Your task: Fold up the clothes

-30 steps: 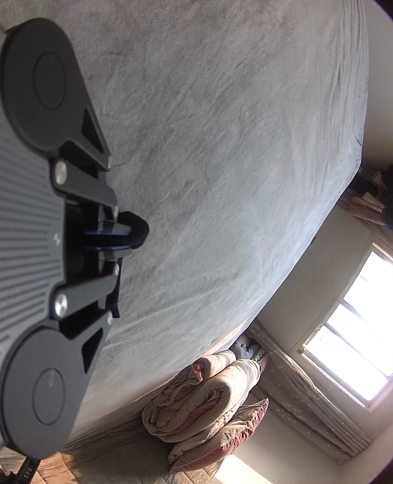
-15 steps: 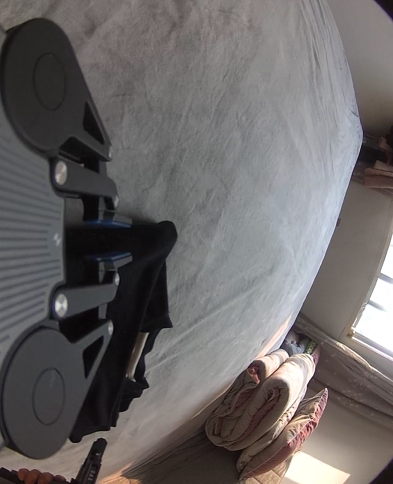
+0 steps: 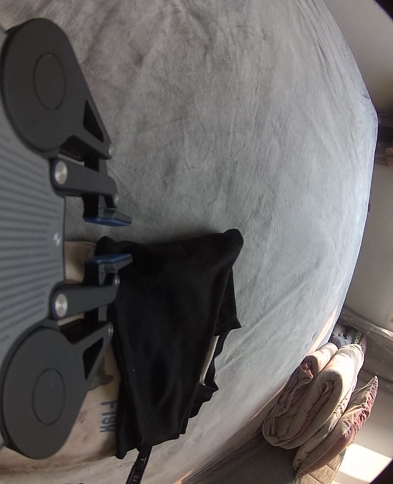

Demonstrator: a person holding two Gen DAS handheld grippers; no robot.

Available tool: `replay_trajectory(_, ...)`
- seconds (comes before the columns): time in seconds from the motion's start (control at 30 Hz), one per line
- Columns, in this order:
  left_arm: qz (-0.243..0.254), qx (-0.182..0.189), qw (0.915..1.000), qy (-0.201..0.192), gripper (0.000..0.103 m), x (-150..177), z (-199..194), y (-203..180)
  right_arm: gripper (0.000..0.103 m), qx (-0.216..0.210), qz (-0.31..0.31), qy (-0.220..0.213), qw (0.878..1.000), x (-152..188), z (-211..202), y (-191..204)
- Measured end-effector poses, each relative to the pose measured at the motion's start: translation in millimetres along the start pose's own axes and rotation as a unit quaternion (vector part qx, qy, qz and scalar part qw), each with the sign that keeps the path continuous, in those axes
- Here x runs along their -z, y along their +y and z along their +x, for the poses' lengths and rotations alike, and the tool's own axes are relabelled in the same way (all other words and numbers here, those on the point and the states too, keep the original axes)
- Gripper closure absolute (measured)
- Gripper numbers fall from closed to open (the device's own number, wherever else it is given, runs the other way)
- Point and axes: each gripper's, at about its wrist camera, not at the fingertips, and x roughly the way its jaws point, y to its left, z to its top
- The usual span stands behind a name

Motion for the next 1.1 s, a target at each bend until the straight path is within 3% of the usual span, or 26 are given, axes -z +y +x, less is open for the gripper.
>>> replay_trajectory(0.07, -0.024, 0.016, 0.9995, -0.012, 0.063, -7, -1, 7, 0.07, -0.001, -0.002, -0.002, 1.0, -2, -1, -1)
replay_trajectory(0.3, -0.107, 0.055, 0.9923, -0.029, 0.063, -36, 33, 20, 0.064, -0.003, 0.02, -0.012, 1.0, -19, 10, -9)
replay_trajectory(0.5, -0.166, 0.065, 0.9833, -0.035, 0.065, -46, 68, 31, 0.064, -0.018, 0.067, 0.009, 0.998, -28, 39, -28)
replay_trajectory(0.57, -0.162, 0.068, 0.9833, -0.048, 0.069, -45, 69, 30, 0.064, -0.028, 0.083, 0.011, 0.996, -26, 46, -33)
replay_trajectory(0.67, -0.143, 0.07, 0.9846, -0.072, 0.09, -42, 68, 24, 0.065, -0.056, 0.099, -0.002, 0.994, -22, 51, -36)
replay_trajectory(0.7, -0.136, 0.071, 0.9849, -0.08, 0.092, -41, 67, 23, 0.08, -0.065, 0.101, -0.006, 0.993, -21, 51, -35)
replay_trajectory(0.73, -0.13, 0.071, 0.985, -0.088, 0.092, -40, 67, 21, 0.088, -0.066, 0.098, -0.013, 0.993, -21, 50, -32)
replay_trajectory(0.77, -0.124, 0.072, 0.985, -0.096, 0.093, -39, 66, 19, 0.089, -0.061, 0.093, -0.027, 0.993, -20, 47, -29)
replay_trajectory(0.87, -0.112, 0.058, 0.9839, -0.127, 0.093, -34, 65, 20, 0.091, -0.045, 0.088, -0.058, 0.993, -15, 40, -27)
replay_trajectory(1.03, -0.076, 0.027, 0.9895, -0.12, 0.087, -32, 72, 14, 0.084, -0.025, 0.061, -0.05, 0.997, -13, 45, -21)
replay_trajectory(1.1, -0.071, 0.015, 0.9899, -0.122, 0.07, -35, 63, 11, 0.08, -0.022, 0.047, -0.051, 0.997, -16, 39, -17)
